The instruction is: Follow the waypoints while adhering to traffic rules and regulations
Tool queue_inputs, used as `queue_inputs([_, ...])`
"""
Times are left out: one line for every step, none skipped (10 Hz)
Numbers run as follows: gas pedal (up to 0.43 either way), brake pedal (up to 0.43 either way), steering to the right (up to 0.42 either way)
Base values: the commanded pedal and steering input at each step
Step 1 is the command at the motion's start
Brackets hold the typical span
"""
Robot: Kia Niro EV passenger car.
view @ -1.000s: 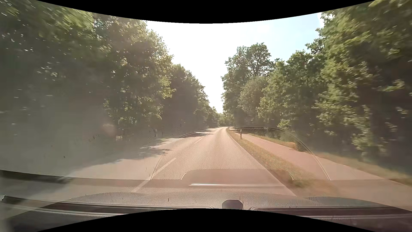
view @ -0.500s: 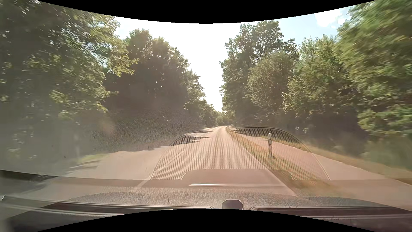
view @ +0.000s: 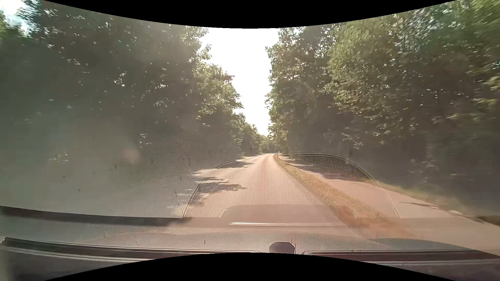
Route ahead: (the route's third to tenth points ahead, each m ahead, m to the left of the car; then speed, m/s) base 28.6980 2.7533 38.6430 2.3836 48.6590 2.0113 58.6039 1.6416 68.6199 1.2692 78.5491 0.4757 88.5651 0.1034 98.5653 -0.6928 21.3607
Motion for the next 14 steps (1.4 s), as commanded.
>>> queue_inputs([0.138, 0.006, 0.005])
queue_inputs([0.138, 0.006, 0.005])
queue_inputs([0.138, 0.006, 0.005])
queue_inputs([0.130, 0.006, 0.005])
queue_inputs([0.130, 0.006, 0.005])
queue_inputs([0.130, 0.006, 0.005])
queue_inputs([0.130, 0.006, 0.005])
queue_inputs([0.130, 0.006, 0.005])
queue_inputs([0.130, 0.006, 0.005])
queue_inputs([0.130, 0.006, 0.005])
queue_inputs([0.118, 0.006, 0.005])
queue_inputs([0.118, 0.006, 0.005])
queue_inputs([0.118, 0.006, 0.005])
queue_inputs([0.110, 0.006, 0.004])
